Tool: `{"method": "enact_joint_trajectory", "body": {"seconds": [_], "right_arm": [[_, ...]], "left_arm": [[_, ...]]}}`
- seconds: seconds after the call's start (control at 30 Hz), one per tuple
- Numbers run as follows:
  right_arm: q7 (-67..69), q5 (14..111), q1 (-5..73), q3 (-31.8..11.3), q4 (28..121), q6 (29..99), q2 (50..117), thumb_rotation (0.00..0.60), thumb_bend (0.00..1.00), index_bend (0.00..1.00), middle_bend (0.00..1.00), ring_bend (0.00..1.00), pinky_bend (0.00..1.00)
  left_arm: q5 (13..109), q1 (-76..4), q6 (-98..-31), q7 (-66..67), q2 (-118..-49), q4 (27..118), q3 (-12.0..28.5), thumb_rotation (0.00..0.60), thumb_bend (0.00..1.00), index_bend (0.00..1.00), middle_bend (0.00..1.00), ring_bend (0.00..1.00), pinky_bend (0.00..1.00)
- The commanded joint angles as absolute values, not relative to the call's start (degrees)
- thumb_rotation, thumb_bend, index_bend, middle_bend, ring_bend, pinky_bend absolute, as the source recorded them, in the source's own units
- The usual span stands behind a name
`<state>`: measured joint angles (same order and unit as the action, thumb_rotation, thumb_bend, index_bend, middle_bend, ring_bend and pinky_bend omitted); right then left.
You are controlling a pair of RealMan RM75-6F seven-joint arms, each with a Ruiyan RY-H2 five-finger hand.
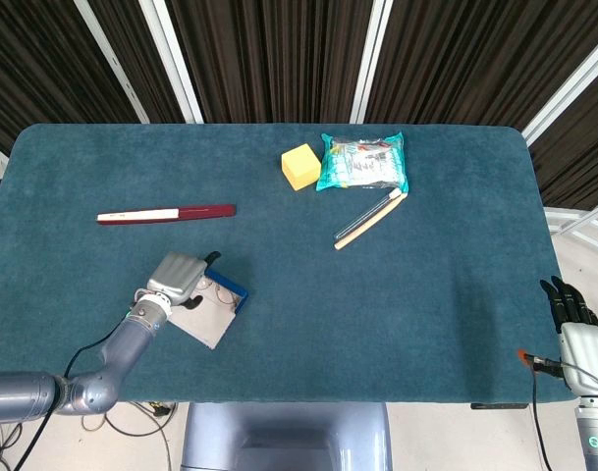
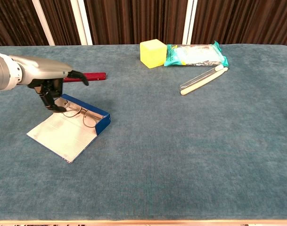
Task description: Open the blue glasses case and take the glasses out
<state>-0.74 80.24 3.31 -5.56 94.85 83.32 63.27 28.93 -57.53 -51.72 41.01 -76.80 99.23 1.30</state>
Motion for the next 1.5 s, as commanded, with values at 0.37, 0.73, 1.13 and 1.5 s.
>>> {"method": "enact_joint_trajectory", "body": {"seconds": [0.37,0.73,1.13,1.5], "right_arm": [[-0.8,80.0,3.2,-5.6,94.9,83.4,63.2,0.600,0.20,0.00,0.00,0.00,0.23],[-0.7,80.0,3.2,-5.6,94.9,83.4,63.2,0.600,0.20,0.00,0.00,0.00,0.23],[-0.4,79.7,3.1,-5.6,95.6,83.2,63.0,0.600,0.20,0.00,0.00,0.00,0.23],[-0.3,79.9,3.1,-5.6,95.6,83.3,63.1,0.600,0.20,0.00,0.00,0.00,0.23]], "left_arm": [[17.2,-63.0,-49.4,47.2,-81.3,90.9,-1.3,0.600,0.29,0.12,0.96,0.85,0.89],[14.0,-63.7,-49.3,48.1,-79.2,92.3,-3.5,0.600,0.29,0.28,0.97,0.86,0.90],[16.5,-61.8,-48.3,46.2,-73.9,97.5,-7.7,0.600,0.29,0.30,0.97,0.86,0.90],[28.0,-55.8,-55.3,34.3,-74.0,98.0,-2.4,0.600,0.26,0.29,1.00,0.88,0.91]]}}
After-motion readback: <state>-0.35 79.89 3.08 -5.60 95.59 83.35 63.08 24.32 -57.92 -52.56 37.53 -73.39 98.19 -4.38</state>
